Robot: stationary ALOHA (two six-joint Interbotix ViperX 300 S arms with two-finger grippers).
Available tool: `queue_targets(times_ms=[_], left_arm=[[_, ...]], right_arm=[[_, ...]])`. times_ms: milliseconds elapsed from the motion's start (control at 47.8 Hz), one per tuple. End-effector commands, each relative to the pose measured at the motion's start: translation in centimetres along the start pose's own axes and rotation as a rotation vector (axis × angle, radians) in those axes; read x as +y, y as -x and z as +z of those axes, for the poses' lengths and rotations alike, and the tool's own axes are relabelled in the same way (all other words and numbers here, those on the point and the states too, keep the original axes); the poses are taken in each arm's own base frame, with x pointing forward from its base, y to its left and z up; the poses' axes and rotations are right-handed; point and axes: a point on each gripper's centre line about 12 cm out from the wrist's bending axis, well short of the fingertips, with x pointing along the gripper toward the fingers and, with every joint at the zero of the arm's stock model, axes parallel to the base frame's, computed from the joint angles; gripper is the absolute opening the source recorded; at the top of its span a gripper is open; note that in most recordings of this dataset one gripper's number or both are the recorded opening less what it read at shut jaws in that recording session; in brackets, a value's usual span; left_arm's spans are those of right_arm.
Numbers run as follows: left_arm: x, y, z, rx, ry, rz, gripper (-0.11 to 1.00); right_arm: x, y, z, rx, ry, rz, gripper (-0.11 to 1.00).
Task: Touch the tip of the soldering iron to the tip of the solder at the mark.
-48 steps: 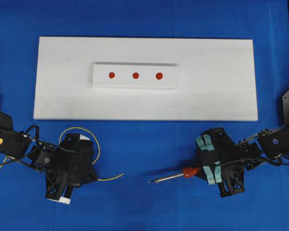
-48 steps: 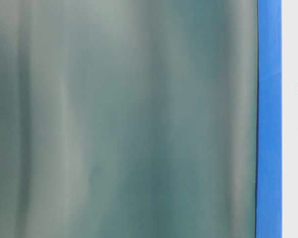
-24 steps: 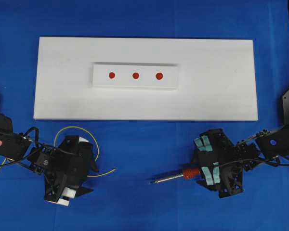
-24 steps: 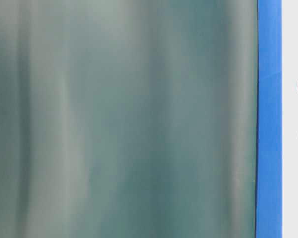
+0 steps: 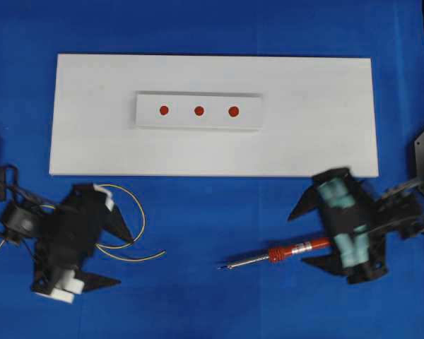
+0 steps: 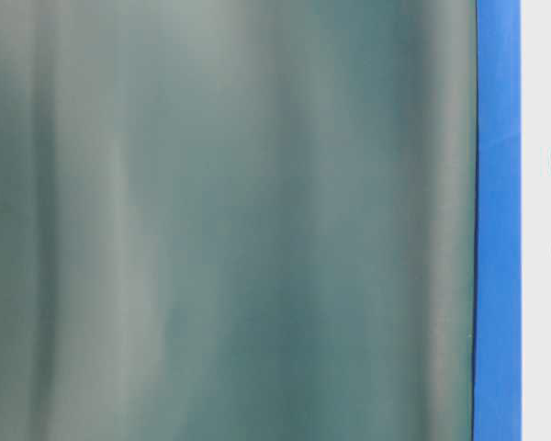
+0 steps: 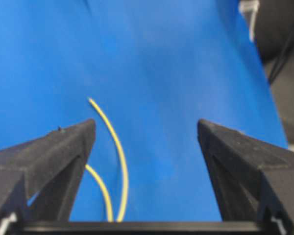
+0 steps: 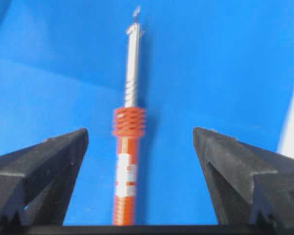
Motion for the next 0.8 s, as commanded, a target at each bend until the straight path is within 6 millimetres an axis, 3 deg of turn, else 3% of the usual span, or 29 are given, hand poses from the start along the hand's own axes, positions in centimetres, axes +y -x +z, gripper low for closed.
queue_targets(times_ms=[0, 251, 461, 586, 775], left_arm=[[0.3, 2.2, 2.2, -0.083, 0.011, 0.003, 0.79], [2.3, 7.6, 4.5, -0.249, -0.068, 0.058, 0.78], [4.5, 12.2, 4.1, -0.363, -0.158, 0.154, 0.78], [5.5, 14.7, 3.4, -0.424, -0.197, 0.217, 0.77], [6.8, 16.7, 0.2, -0.457, -0.214, 0.296, 0.77]], right_arm=[[-0.7, 3.0, 2.3, -0.074, 0.012, -0.029, 0.82], [-4.2, 9.6, 3.5, -0.230, 0.046, -0.165, 0.82], [-6.5, 14.3, 2.8, -0.340, 0.033, -0.274, 0.82], [-7.7, 15.7, 1.2, -0.367, 0.016, -0.331, 0.81], [-8.8, 15.9, -2.1, -0.376, -0.017, -0.371, 0.81]])
